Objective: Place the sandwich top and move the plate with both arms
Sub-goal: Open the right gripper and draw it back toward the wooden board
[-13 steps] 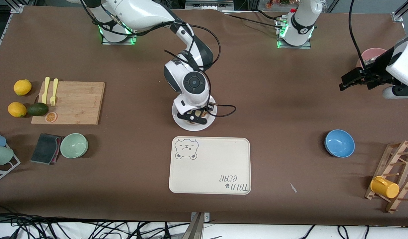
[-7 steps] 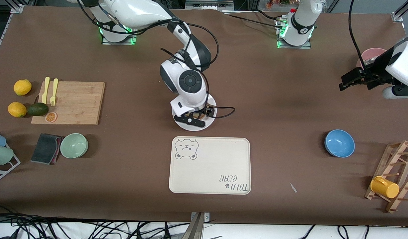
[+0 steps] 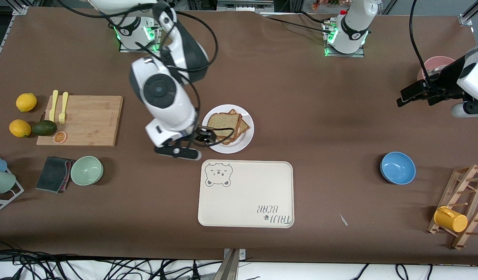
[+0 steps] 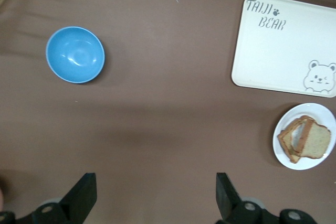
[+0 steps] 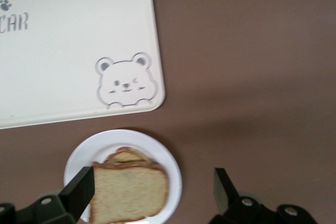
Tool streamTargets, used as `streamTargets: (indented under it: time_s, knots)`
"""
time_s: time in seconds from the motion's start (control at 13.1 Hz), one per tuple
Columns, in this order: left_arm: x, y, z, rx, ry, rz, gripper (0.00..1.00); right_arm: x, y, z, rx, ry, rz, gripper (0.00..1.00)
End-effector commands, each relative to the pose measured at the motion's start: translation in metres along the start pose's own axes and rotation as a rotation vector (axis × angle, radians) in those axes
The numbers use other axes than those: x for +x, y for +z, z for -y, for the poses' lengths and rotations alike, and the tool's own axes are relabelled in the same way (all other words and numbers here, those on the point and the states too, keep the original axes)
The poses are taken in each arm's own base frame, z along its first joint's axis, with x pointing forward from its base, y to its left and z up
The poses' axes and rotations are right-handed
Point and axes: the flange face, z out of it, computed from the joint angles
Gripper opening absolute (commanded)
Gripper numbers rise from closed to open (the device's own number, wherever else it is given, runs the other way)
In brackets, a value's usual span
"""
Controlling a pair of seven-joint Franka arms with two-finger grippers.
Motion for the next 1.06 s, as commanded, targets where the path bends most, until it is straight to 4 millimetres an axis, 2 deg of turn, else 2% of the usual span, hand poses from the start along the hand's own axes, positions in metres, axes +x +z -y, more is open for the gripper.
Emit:
streamTargets:
  time_s: [0.0, 0.08, 0.15, 0.38, 0.53, 0.61, 0.68, 0.76, 0.91, 0.99]
  knots:
    - [0.004, 0.002, 0.018, -0.095, -0.036, 0.048, 1.00, 0.016, -0.037, -0.070, -0.054, -0.084, 0.029, 1.00]
    - [0.005, 0.002, 0.027, -0.125, -0.055, 0.059, 1.00, 0.025, -0.042, -0.095, -0.062, -0.125, 0.035, 1.00]
    - [0.011, 0.010, 0.035, -0.153, -0.073, 0.078, 1.00, 0.032, -0.048, -0.130, -0.048, -0.137, 0.047, 1.00]
    - [0.026, 0.022, 0.067, -0.243, -0.138, 0.111, 1.00, 0.024, -0.044, -0.214, -0.011, -0.081, 0.121, 1.00]
    - [0.031, 0.031, 0.064, -0.261, -0.142, 0.129, 1.00, 0.018, -0.045, -0.270, 0.039, -0.090, 0.141, 1.00]
    - [0.038, 0.045, 0.067, -0.309, -0.159, 0.157, 1.00, 0.016, -0.050, -0.290, 0.055, -0.083, 0.137, 1.00]
    - [0.040, 0.046, 0.079, -0.343, -0.193, 0.165, 1.00, 0.016, -0.057, -0.310, 0.065, -0.061, 0.128, 1.00]
    - [0.044, 0.058, 0.088, -0.371, -0.210, 0.191, 1.00, 0.014, -0.068, -0.317, 0.063, -0.062, 0.109, 1.00]
    - [0.052, 0.078, 0.106, -0.429, -0.223, 0.244, 1.00, 0.004, -0.105, -0.344, 0.059, -0.032, 0.048, 1.00]
    - [0.055, 0.083, 0.107, -0.463, -0.215, 0.248, 1.00, -0.005, -0.119, -0.343, 0.056, -0.041, 0.026, 1.00]
